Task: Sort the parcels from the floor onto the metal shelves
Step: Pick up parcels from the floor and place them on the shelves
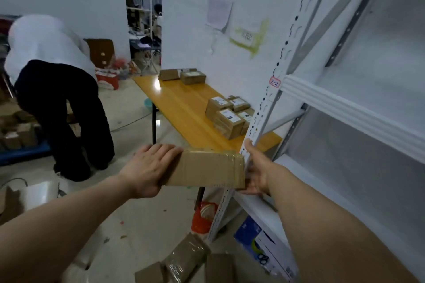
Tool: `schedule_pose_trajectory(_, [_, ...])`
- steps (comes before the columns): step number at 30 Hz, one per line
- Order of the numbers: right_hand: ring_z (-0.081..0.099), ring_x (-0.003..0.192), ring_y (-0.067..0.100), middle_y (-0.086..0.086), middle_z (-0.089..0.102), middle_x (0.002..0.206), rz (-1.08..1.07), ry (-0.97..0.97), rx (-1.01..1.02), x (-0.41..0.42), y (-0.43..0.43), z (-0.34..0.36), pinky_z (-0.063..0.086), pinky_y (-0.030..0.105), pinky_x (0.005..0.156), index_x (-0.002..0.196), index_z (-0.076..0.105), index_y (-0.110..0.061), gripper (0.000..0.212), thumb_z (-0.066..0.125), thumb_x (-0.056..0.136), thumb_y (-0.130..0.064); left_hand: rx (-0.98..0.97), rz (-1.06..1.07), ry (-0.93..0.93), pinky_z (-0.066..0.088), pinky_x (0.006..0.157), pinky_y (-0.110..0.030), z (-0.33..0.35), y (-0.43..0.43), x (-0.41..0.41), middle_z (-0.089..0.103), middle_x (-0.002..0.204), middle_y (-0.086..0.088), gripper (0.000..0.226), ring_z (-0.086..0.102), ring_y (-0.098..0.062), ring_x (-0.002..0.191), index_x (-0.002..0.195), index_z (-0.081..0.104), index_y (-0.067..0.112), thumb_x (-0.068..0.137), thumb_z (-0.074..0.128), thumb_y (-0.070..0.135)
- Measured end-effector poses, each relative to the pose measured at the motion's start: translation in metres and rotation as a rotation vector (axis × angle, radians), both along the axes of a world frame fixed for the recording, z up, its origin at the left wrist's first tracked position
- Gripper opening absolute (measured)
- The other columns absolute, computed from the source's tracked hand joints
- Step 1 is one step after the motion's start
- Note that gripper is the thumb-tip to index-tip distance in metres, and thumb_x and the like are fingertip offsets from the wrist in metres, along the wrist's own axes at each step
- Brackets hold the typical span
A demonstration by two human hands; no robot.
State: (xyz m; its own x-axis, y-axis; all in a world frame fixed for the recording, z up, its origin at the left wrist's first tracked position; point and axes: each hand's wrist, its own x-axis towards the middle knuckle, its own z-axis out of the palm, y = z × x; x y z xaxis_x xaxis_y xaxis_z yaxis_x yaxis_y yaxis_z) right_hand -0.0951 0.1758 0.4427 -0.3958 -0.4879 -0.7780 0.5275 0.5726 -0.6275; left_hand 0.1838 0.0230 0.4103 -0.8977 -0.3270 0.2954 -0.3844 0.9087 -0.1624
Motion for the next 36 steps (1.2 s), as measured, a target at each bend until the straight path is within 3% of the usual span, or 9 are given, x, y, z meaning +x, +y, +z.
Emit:
schedule_pose_trajectory(6, [0.074,0.092,0.039,0.02,0.076,0.105,0.082,0.012,-0.081,0.029,0.026,0.025,0.058,0.056,0.083,0.12,0.067,-0.014,0.065,0.087,0.066,-0.044,-0.097,-0.243,0.096,0.043,0.1,-0.044,0.017,-0.01,0.013,0.049,0.137,-0.005,0.099,0.052,-0.025,0.119,0.148,0.032,0.02,0.066,0.065,0.065])
schedule_pose_trajectory(9, [0.073,0.101,0.033,0.015,0.076,0.111,0.049,0.122,-0.164,0.041,0.042,0.033,0.057,0.047,0.09,0.122,0.067,-0.013,0.064,0.086,0.065,-0.033,0.417,-0.059,0.179,0.046,0.096,-0.038,0.03,-0.019,0.018,0.044,0.14,0.002,0.1,0.053,-0.019,0.119,0.146,0.027,0.033,0.067,0.049,0.09])
schedule_pose_trajectory(12, [0.07,0.109,0.034,0.016,0.073,0.118,0.042,0.211,-0.275,0.051,0.056,0.046,0.054,0.05,0.098,0.125,0.065,-0.009,0.064,0.083,0.066,-0.027,0.934,0.228,0.371,0.046,0.099,-0.041,0.045,-0.028,0.013,0.041,0.147,-0.01,0.098,0.053,-0.025,0.121,0.146,0.031,0.024,0.071,0.047,0.086])
schedule_pose_trajectory(14, [0.068,0.113,0.035,0.017,0.072,0.12,0.036,0.256,-0.352,0.055,0.063,0.056,0.049,0.052,0.105,0.124,0.065,-0.007,0.056,0.079,0.072,-0.023,1.327,0.262,0.457,0.049,0.084,-0.031,0.05,-0.033,0.012,0.049,0.142,-0.01,0.09,0.062,-0.013,0.103,0.138,0.04,0.023,0.07,0.049,0.081])
schedule_pose_trajectory(18, [0.071,0.093,0.031,0.015,0.075,0.105,0.012,0.305,-0.452,0.062,0.076,0.08,0.052,0.047,0.099,0.112,0.069,-0.006,0.039,0.073,0.073,-0.014,1.803,0.192,0.261,0.051,0.093,-0.05,0.057,-0.037,0.011,0.07,0.118,-0.011,0.091,0.068,-0.033,0.107,0.122,0.06,0.022,0.066,0.049,0.092])
schedule_pose_trajectory(25, [0.074,0.092,0.029,0.016,0.074,0.112,-0.07,0.344,-0.544,0.061,0.099,0.12,0.062,0.044,0.081,0.13,0.062,-0.009,0.053,0.071,0.077,-0.012,1.785,0.016,0.226,0.049,0.101,-0.048,0.092,-0.03,-0.008,0.071,0.117,-0.011,0.082,0.066,-0.032,0.111,0.12,0.066,0.016,0.059,0.077,0.069])
schedule_pose_trajectory(29, [0.065,0.116,0.034,0.015,0.067,0.128,-0.27,0.51,-0.578,0.055,0.098,0.137,0.054,0.051,0.085,0.151,0.037,-0.019,0.087,0.079,0.076,-0.033,1.863,-0.07,0.394,0.058,0.083,-0.042,0.115,-0.03,-0.02,0.071,0.116,-0.012,0.064,0.069,-0.03,0.102,0.115,0.068,0.013,0.065,0.084,0.05])
schedule_pose_trajectory(34, [0.058,0.112,0.024,0.003,0.07,0.118,-0.206,0.519,-0.534,0.074,0.084,0.143,0.045,0.047,0.088,0.126,0.062,-0.029,0.095,0.093,0.041,-0.059,2.162,-0.243,0.642,0.056,0.088,-0.052,0.131,-0.008,-0.046,0.071,0.115,-0.013,0.042,0.069,-0.031,0.105,0.105,0.075,0.01,0.07,0.084,0.033])
schedule_pose_trajectory(36, [0.059,0.114,0.022,0.004,0.07,0.124,-0.054,0.494,-0.536,0.083,0.07,0.149,0.039,0.055,0.104,0.13,0.061,-0.027,0.086,0.092,0.054,-0.05,2.304,-0.314,0.678,0.059,0.079,-0.048,0.143,0.009,-0.061,0.07,0.114,-0.015,0.036,0.068,-0.03,0.102,0.103,0.075,0.007,0.072,0.08,0.026])
